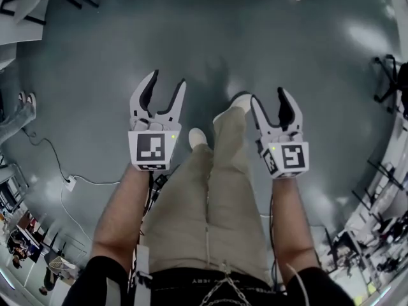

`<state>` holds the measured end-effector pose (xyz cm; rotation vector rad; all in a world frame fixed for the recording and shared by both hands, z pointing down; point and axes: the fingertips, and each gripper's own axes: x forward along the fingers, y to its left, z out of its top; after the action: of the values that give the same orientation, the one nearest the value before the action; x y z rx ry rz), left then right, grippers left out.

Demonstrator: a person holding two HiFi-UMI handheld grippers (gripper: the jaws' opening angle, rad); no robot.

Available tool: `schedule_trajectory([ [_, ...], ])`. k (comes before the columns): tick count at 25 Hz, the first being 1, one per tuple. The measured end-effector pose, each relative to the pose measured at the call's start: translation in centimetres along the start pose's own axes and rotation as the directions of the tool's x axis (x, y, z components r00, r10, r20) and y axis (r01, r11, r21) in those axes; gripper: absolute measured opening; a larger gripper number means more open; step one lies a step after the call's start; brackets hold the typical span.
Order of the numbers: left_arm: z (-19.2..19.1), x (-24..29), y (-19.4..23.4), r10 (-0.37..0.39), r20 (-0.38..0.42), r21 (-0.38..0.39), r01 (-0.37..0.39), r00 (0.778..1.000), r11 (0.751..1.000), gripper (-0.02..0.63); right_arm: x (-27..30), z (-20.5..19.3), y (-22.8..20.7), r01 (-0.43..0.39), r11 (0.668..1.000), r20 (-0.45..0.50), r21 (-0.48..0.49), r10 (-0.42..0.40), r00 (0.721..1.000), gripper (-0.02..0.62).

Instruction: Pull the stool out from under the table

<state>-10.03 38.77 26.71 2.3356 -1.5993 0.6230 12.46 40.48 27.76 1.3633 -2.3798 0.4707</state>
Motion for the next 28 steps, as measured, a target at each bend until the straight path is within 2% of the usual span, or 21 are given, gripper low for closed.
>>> schedule_trajectory([
  [3, 1.5, 2.2, 0.8, 0.014, 0.009, 0.003, -0.014, 1.000, 1.000, 0.225, 2.0, 0.0, -1.5, -0.007, 1.000, -0.010, 0.013, 0.007, 1.000, 0.265],
  [7, 4.9, 4.7, 1.7, 0.049, 0.115, -0.086, -0.040, 0.992, 0.995, 0.225, 4.9, 0.8, -3.6, -0.015, 1.000, -0.021, 0.018, 0.015, 1.000, 0.265],
  [9, 5.9, 6.1, 1.8, 0.055, 0.133, -0.092, -0.043, 0.990, 0.995, 0.225, 6.0, 1.3, -4.9, -0.021, 1.000, -0.029, 0.018, 0.021, 0.999, 0.265],
  [13, 6.7, 9.5, 1.6, 0.050, 0.115, -0.093, -0.039, 0.992, 0.995, 0.225, 7.8, 3.2, -7.3, -0.037, 0.999, -0.039, -0.012, 0.037, 0.999, 0.265],
  [16, 6.8, 12.4, 1.0, 0.046, 0.054, -0.030, -0.044, 0.998, 0.999, 0.225, 8.7, 4.5, -9.5, -0.050, 0.999, -0.040, -0.014, 0.050, 0.998, 0.265],
  [19, 7.9, 14.3, 0.9, 0.049, 0.034, 0.003, -0.049, 0.998, 0.999, 0.225, 9.8, 5.5, -11.4, -0.061, 0.998, -0.040, -0.007, 0.061, 0.997, 0.265],
  [25, 10.3, 17.8, 2.0, 0.047, 0.025, -0.038, -0.046, 0.999, 0.998, 0.225, 12.5, 7.7, -13.9, -0.081, 0.997, -0.036, -0.005, 0.080, 0.996, 0.265],
  [28, 12.0, 18.9, 2.4, 0.077, 0.047, -0.053, -0.075, 0.996, 0.996, 0.225, 13.1, 8.2, -14.4, -0.100, 0.995, -0.048, -0.002, 0.100, 0.994, 0.265],
])
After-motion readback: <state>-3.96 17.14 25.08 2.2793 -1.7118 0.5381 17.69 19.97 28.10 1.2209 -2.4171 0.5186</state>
